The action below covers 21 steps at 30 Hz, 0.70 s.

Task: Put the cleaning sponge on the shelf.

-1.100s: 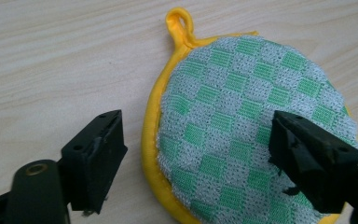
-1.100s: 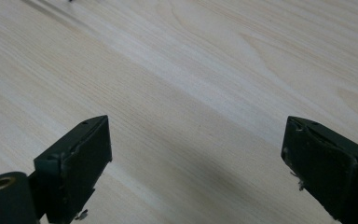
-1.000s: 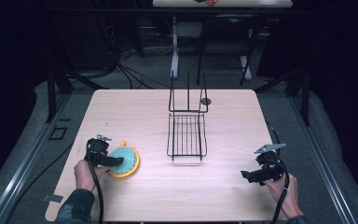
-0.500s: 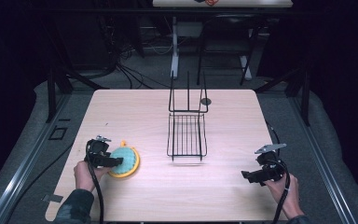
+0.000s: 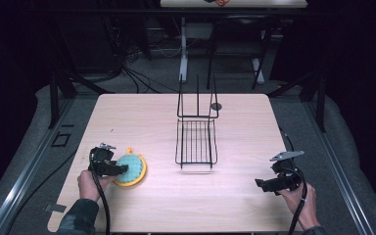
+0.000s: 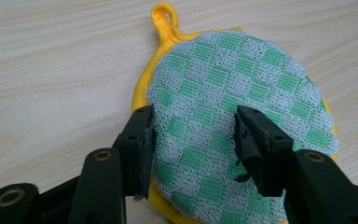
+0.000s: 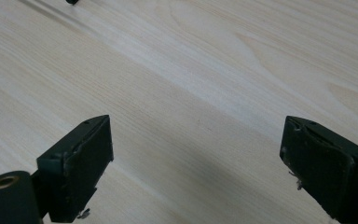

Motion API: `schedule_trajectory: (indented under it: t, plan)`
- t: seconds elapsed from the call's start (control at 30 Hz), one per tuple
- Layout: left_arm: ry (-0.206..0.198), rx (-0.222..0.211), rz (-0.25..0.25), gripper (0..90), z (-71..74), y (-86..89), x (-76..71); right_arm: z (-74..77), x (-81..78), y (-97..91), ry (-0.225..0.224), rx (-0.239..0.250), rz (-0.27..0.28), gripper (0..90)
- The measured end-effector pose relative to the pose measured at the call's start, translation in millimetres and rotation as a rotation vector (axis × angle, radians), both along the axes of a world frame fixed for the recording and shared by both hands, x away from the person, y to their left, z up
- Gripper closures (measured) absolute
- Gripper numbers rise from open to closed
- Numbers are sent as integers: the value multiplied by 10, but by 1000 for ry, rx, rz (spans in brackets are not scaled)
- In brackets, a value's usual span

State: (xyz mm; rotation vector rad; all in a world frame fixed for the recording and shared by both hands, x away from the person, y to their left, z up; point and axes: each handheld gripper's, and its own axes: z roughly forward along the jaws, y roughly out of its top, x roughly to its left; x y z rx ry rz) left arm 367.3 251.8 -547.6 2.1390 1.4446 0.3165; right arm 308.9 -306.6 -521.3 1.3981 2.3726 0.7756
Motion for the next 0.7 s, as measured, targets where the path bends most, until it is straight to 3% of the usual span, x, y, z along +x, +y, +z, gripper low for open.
schedule_trajectory:
  t: [0.4, 0.7]
  plan:
    - [-19, 25, 21, 683, -1, 7, -16, 1, 24, -28, 7, 13, -15, 96]
    - [-56, 87, 20, 801, -1, -37, -41, -1, 32, -15, 8, 17, -10, 99]
